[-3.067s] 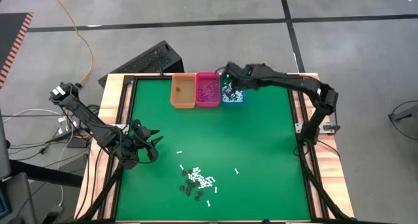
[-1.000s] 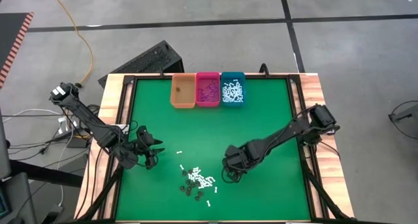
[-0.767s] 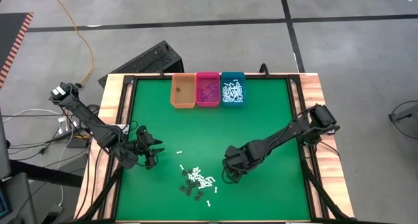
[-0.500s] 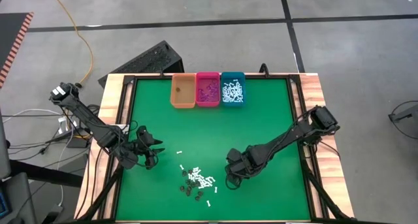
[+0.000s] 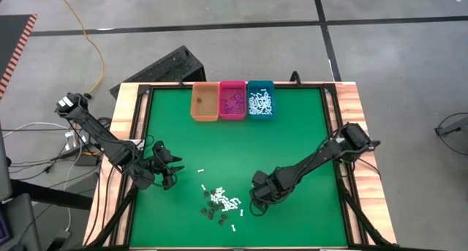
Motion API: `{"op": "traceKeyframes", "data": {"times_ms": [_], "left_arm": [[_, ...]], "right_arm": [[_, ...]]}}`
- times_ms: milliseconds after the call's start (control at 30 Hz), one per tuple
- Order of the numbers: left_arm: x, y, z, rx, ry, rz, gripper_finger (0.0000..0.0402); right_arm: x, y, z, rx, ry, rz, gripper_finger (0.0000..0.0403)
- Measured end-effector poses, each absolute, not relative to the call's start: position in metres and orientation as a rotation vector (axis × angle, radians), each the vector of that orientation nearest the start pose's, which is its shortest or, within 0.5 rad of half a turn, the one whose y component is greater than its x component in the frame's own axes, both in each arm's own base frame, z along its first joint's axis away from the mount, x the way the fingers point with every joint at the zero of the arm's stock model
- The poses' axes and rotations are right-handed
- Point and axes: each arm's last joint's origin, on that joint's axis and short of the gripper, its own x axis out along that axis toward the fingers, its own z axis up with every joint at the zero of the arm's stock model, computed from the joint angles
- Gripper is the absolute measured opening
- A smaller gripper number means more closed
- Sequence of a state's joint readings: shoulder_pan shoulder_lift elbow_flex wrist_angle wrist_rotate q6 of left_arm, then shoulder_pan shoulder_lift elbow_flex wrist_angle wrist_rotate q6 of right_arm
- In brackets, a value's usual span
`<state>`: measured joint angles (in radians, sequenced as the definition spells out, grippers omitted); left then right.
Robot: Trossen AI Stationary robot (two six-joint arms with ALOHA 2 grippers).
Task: Sort Halloween decoration
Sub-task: Put the violet witch hat toy into the red bin
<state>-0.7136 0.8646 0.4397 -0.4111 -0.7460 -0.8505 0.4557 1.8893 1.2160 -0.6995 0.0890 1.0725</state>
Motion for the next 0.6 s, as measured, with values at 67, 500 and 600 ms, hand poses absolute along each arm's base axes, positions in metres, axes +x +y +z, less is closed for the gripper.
{"op": "traceKeyframes", "data": {"times_ms": [67,500,600], "left_arm": [[0.1309,-0.0874,0.1919,-0.265,0.550,0.282,0.0144],[0.1310,-0.0867,0.1923,-0.257,0.533,0.301,0.0144],[0.1310,-0.0867,0.1923,-0.257,0.533,0.301,0.0144]], "right_arm": [[0.3169,0.1503,0.1521,0.536,1.311,-0.429,0.0224],[0.3158,0.1462,0.1491,0.543,1.331,-0.459,0.0015],[0.3164,0.1465,0.1497,0.548,1.325,-0.454,0.0023]]}}
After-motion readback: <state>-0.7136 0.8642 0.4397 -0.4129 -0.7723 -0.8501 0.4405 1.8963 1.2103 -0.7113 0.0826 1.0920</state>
